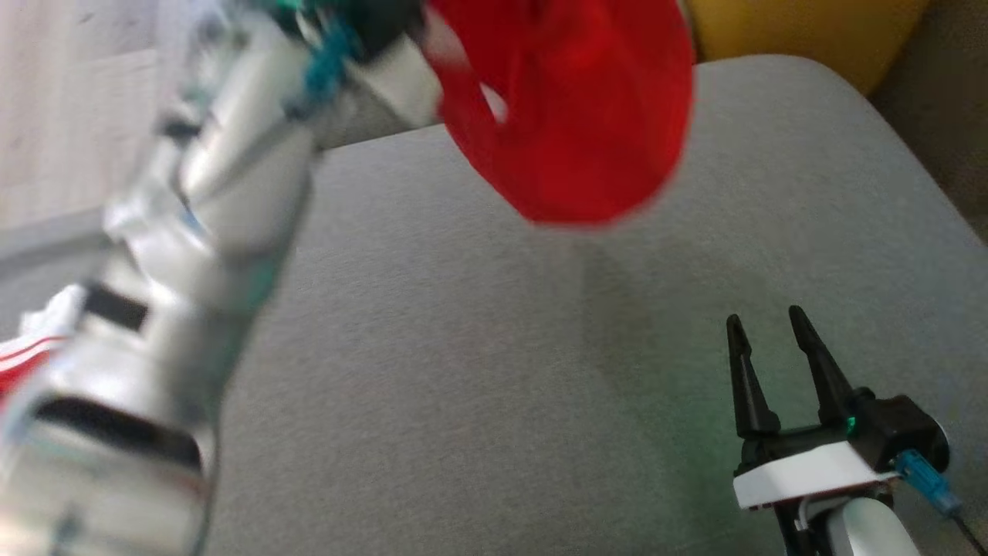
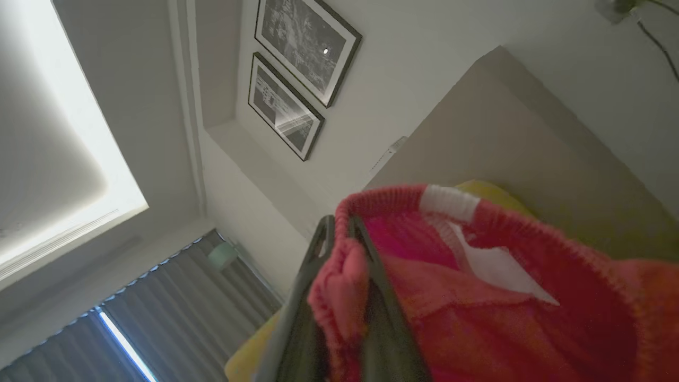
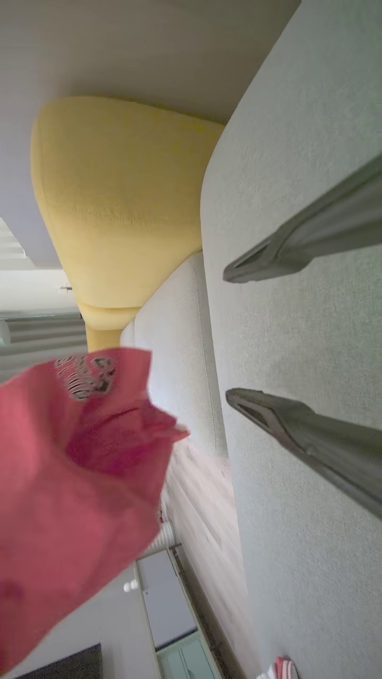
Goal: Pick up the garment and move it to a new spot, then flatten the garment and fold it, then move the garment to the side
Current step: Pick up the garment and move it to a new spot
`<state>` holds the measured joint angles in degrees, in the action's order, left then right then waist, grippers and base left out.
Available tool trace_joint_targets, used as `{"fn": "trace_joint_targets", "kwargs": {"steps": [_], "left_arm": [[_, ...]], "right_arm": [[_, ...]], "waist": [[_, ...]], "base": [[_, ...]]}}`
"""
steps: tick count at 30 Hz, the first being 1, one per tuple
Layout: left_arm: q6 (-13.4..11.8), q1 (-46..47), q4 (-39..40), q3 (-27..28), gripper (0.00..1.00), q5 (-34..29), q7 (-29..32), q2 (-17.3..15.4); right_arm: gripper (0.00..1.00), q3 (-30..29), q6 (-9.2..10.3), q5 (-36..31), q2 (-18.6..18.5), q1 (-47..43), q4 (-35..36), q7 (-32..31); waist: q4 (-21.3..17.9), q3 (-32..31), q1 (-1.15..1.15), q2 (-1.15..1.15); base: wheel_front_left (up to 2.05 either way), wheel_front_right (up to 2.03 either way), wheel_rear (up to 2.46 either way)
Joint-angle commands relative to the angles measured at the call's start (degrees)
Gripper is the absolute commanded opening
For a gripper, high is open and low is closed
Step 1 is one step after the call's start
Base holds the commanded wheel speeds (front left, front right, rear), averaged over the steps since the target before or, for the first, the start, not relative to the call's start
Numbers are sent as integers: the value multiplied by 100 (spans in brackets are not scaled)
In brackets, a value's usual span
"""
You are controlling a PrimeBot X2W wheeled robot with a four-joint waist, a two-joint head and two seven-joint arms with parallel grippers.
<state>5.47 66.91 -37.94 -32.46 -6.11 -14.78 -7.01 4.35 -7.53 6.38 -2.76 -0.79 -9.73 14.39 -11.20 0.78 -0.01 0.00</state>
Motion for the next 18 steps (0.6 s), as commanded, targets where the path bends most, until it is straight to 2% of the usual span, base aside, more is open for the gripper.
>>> {"fn": "trace_joint_targets", "kwargs": {"steps": [1, 5, 9, 10, 11, 15, 18], "left_arm": [[-69, -333, 278, 76, 0, 164, -16, -131], [0, -1782, 549, -43, 0, 691, -19, -51], [-186, -2980, 429, -16, 0, 932, -20, -92], [-267, -3209, 406, 39, 43, 983, -20, -99], [-335, -3402, 384, 90, 100, 1023, -20, -102], [-741, -4016, 721, 308, 100, 1041, -21, -52], [-1169, -4534, 1123, 500, 100, 1021, -21, -18]], "right_arm": [[100, 147, 4, 77, -13, 196, 211, 61], [100, 162, 4, 187, -12, 204, 146, 61], [100, 207, 4, 230, -12, 252, 44, 61], [100, 228, 4, 220, -12, 262, 18, 61], [100, 237, 4, 212, -12, 265, 2, 61], [100, 153, 4, 156, -12, 181, -41, 61], [100, 77, 4, 108, -12, 41, -40, 61]], "waist": [[-224, 138, 1, 0], [-298, 336, 1, 0], [-291, 462, 1, 0], [-284, 464, 1, 0], [-270, 454, 1, 0], [-97, 279, 1, 0], [114, 94, 1, 0]], "base": [[0, 0, 0], [0, 0, 0], [0, 0, 0], [0, 0, 0], [0, 0, 0], [0, 0, 0], [0, 0, 0]]}}
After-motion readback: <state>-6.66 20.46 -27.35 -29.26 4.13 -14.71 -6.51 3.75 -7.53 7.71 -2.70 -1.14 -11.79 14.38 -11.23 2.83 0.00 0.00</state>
